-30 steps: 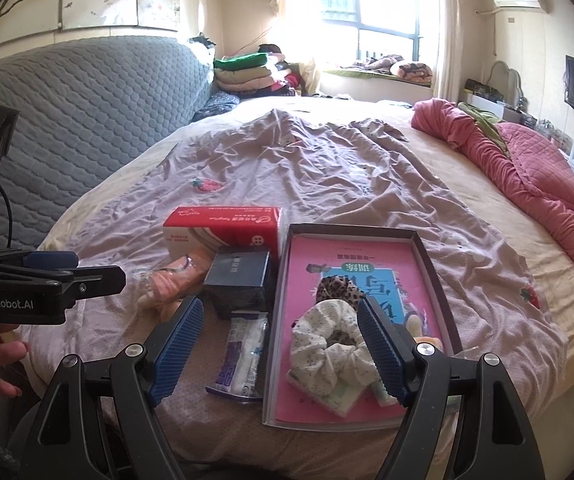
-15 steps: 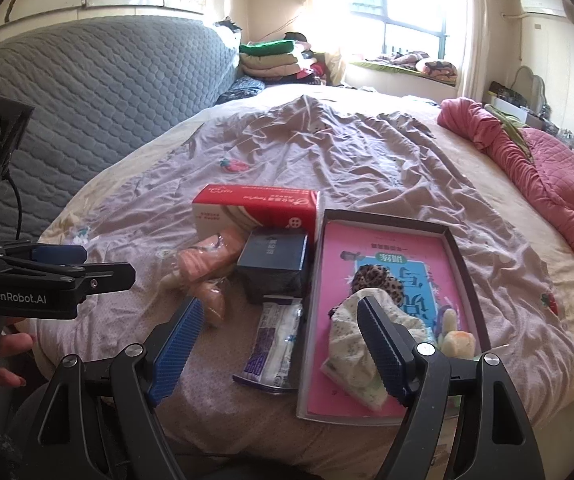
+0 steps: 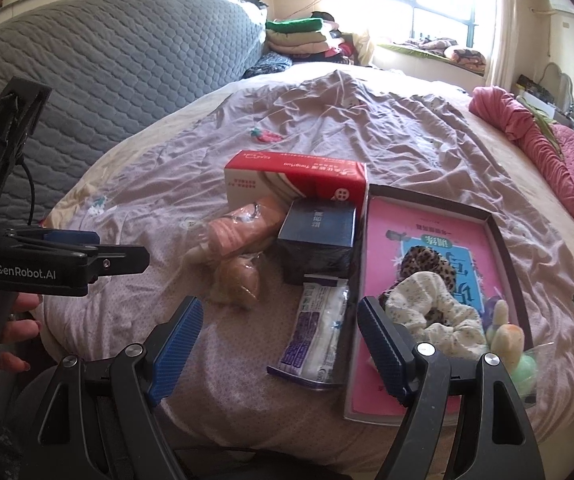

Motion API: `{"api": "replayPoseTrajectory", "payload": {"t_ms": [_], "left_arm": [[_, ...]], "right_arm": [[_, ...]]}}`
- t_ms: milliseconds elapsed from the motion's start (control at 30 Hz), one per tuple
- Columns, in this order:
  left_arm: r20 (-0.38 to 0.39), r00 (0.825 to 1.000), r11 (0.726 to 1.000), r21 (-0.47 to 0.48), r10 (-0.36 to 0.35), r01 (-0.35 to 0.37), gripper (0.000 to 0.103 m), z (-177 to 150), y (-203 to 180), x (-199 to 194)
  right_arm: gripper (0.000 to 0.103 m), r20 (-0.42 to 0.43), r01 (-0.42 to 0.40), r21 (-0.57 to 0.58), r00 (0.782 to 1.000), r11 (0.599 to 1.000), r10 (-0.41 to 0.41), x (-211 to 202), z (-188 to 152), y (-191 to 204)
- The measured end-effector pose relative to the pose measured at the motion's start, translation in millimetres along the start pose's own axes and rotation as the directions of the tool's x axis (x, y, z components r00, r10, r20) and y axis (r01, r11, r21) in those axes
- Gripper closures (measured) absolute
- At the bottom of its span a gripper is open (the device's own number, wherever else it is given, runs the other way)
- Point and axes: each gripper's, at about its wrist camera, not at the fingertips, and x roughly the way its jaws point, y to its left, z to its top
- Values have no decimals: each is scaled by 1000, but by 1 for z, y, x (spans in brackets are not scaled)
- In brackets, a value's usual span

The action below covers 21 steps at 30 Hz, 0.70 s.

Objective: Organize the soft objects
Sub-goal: 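Grasp the pink towel roll with the left tool while the right tool grasps the bagged bun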

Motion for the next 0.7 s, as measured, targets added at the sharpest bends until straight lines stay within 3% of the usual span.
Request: {"api": "replayPoseTrajectory", "payload": {"t_ms": [300, 700], "left_arm": [[-39, 999, 999, 5, -33, 33, 12, 23, -4, 28], [-103, 994, 992, 114, -40, 52, 13, 74, -27, 78]], "right_arm": [[22, -50, -35, 13, 998, 999, 36, 30, 1, 6], [22, -89, -66, 53, 994, 996, 70, 72, 6, 8]]}}
